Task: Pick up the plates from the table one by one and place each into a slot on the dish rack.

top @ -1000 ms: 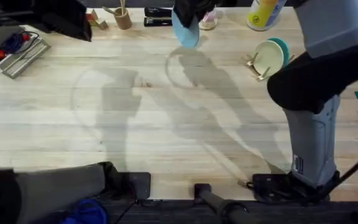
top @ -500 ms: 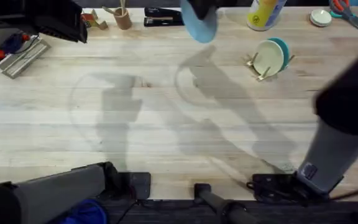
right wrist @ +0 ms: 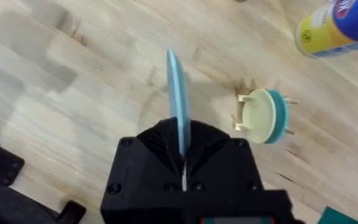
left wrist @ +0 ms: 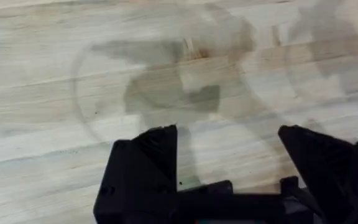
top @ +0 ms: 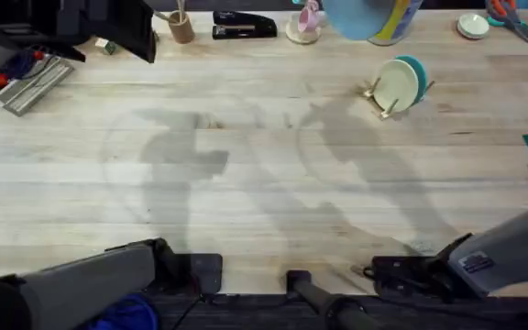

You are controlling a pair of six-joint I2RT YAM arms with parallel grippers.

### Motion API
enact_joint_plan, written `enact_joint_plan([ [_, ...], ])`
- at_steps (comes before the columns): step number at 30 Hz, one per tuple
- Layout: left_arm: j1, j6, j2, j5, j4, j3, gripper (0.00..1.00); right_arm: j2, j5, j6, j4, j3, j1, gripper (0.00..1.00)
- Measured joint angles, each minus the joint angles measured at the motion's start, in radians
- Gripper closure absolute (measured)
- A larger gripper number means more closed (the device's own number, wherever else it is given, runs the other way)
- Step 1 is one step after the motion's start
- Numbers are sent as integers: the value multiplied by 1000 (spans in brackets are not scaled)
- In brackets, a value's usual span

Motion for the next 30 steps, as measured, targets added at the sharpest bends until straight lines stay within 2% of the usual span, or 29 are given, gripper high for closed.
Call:
enact_joint_plan([
  [4,0,0,-1,0,0,0,5,-62,35,-6,0,-46,-1,966],
  [10,0,0,-1,0,0,0,5,-197,60,-18,0,-232,-59,966],
  [21,0,0,-1,0,0,0,6,-521,61,-85,6,-528,-341,966],
  [28,0,0,-1,0,0,0,6,-670,-43,-208,27,-704,-516,966],
  [29,0,0,-1,0,0,0,6,-684,-131,-283,49,-763,-592,966],
  [30,0,0,-1,0,0,0,6,-684,-155,-304,51,-771,-605,966],
])
